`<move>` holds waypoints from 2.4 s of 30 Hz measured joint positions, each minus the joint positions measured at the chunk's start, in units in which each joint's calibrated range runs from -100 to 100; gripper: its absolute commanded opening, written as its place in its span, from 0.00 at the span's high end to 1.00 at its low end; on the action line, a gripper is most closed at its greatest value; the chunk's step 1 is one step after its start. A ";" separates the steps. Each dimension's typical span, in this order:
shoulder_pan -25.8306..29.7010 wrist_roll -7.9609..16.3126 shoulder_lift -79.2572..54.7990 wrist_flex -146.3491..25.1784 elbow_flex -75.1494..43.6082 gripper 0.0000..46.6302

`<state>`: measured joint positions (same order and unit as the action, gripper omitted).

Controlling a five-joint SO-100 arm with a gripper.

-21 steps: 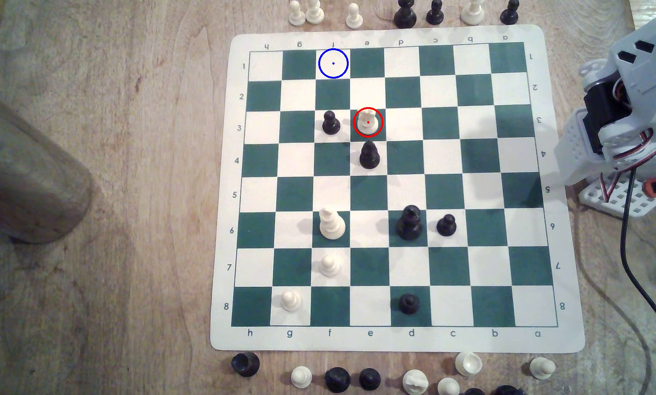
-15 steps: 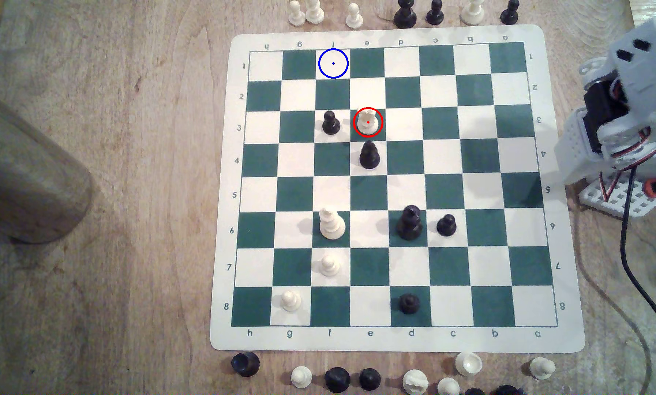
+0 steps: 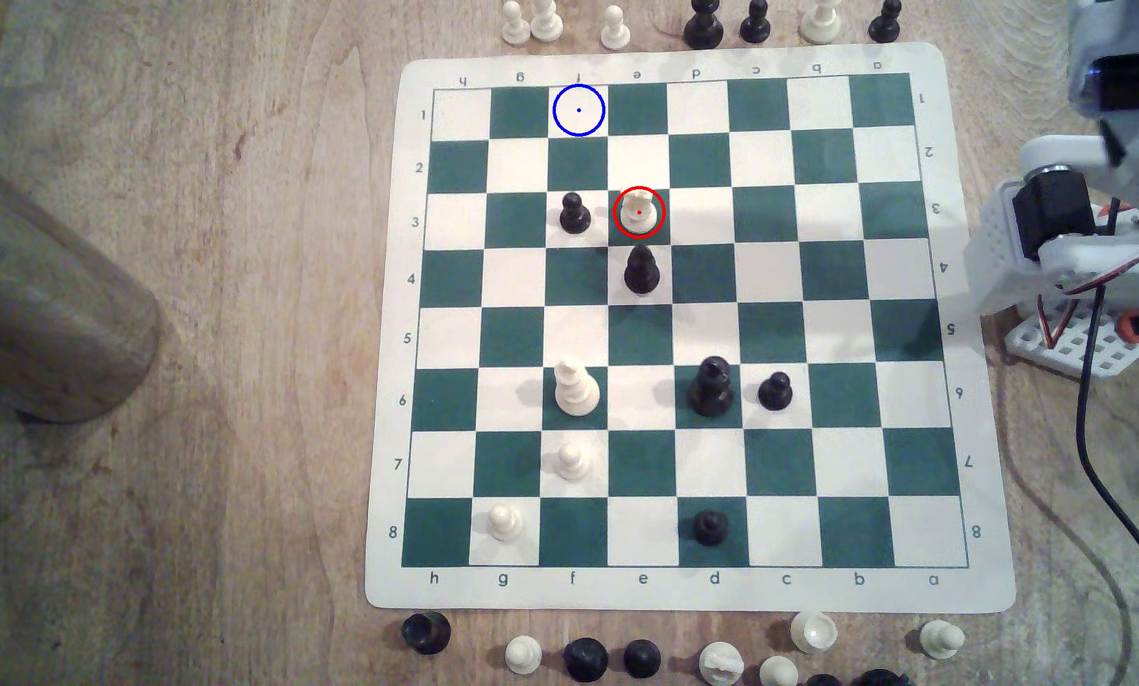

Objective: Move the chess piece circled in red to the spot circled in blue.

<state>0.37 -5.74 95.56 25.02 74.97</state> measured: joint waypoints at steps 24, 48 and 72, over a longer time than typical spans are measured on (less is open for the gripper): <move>-8.92 4.15 -16.17 -72.99 -17.71 0.65; -12.83 7.86 -55.80 -87.17 -34.52 0.61; -14.53 7.86 -76.50 -71.47 -34.52 0.64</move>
<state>-14.16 2.12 19.06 -46.45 40.44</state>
